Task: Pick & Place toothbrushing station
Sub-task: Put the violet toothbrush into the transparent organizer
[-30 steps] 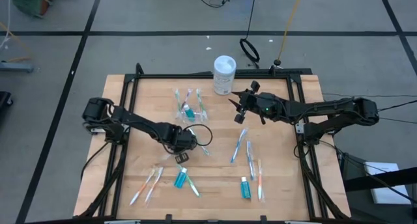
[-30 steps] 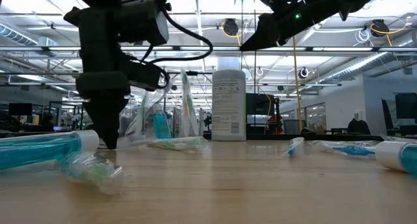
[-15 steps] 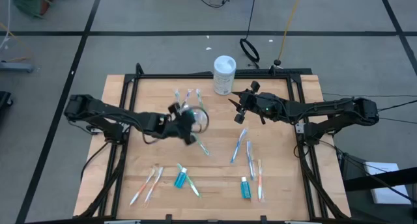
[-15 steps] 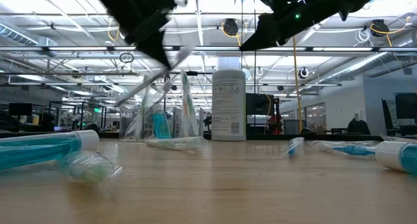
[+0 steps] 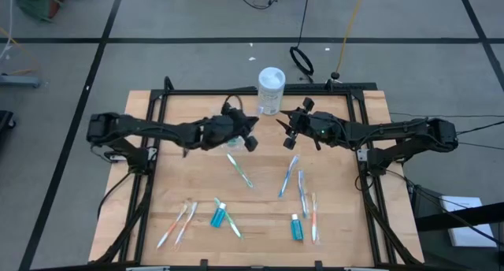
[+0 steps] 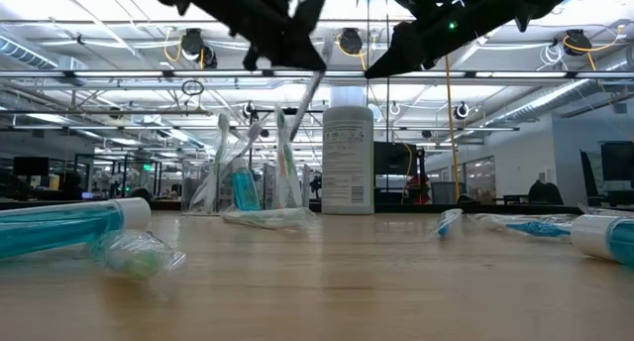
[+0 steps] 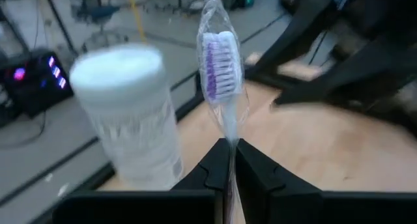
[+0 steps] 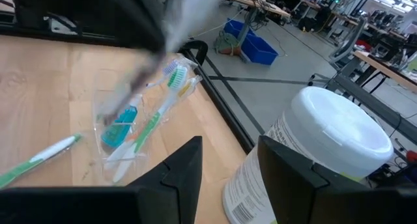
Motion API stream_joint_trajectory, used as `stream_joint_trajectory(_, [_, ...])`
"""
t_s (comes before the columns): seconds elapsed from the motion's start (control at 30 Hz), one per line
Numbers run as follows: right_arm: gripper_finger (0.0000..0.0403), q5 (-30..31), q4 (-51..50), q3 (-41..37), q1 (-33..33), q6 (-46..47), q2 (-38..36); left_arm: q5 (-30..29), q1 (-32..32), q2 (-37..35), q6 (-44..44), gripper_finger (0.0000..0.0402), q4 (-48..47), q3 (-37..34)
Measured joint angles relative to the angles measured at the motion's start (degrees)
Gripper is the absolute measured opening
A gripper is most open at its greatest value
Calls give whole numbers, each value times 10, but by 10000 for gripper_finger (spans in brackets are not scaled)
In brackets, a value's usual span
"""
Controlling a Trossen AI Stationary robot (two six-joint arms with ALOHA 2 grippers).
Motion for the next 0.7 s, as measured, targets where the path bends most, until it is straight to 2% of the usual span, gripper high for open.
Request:
stream_joint_trajectory(0.3, [139,0,0,0,0,0,0,22,17,93,-41,21,-27,-1])
stream_joint_trajectory(0.43, [139,0,0,0,0,0,0,24,17,97,-41,21,-84,-1])
stream_joint_trajectory(0.7, [139,0,0,0,0,2,0,24,15,91,-77,21,-138,0])
